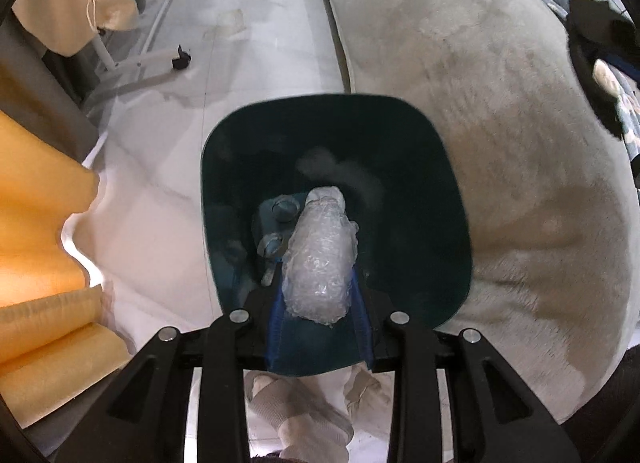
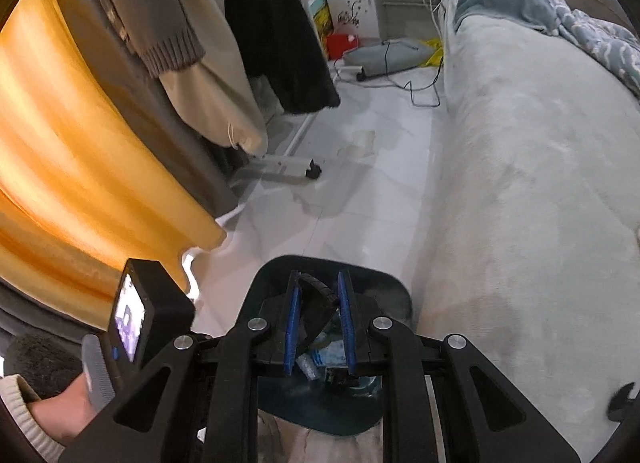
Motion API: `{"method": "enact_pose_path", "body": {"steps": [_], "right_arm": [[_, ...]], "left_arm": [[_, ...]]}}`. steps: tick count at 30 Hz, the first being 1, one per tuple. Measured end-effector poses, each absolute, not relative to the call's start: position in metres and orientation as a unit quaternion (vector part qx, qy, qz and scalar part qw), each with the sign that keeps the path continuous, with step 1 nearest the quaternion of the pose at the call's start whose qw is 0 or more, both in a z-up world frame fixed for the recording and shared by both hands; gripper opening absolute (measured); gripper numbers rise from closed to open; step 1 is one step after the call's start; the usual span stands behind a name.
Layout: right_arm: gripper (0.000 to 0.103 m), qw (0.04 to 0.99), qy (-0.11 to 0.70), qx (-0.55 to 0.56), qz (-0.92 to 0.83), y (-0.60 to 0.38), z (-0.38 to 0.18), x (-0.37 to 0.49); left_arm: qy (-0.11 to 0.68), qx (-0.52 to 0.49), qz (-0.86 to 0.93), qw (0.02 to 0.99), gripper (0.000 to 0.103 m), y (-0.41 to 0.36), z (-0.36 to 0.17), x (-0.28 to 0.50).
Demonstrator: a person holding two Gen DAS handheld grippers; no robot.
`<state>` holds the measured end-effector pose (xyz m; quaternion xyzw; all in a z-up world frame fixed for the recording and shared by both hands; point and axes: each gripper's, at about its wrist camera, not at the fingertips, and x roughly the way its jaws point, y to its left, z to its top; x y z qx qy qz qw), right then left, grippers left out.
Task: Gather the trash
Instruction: 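Open the left tool over the bin while the right tool releases the black clip into it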
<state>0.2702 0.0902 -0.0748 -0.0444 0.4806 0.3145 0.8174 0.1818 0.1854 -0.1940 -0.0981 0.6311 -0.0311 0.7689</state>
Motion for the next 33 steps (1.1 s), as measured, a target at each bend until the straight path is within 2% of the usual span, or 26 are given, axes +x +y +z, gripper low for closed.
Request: {"method": "enact_pose_path", "body": {"steps": [3,5,7,12,23,33], "right_arm": [[0.019,0.813,0.49,-0.045,0.312,0.097,-0.084,0.274],[0.019,0.81,0.494,-0.046,0.312,0.102,-0.089,0.275],[0.018,0.807,0.499,-0.051,0.312,0.107,-0.095,0.274],[0.019,0.798,0.514,-0.057,0.311,0.118,-0.109,0.275],[0.018,0.784,0.544,-0.061,0.293,0.121,-0.139,0.278],[0.018,0.768,0.565,-0.076,0.292,0.134,-0.166,0.275]], "left_arm": [[0.641,-0.103,-0.027,0.76,0.035,0.193,-0.199,0.179],[0.641,-0.107,-0.027,0.759,0.04,0.197,-0.199,0.176],[0.638,-0.11,-0.03,0.761,0.05,0.2,-0.197,0.174],[0.628,-0.118,-0.04,0.768,0.056,0.207,-0.192,0.169],[0.587,-0.124,-0.024,0.799,0.058,0.232,-0.172,0.164],[0.514,-0.112,-0.013,0.851,0.058,0.238,-0.125,0.162]]}}
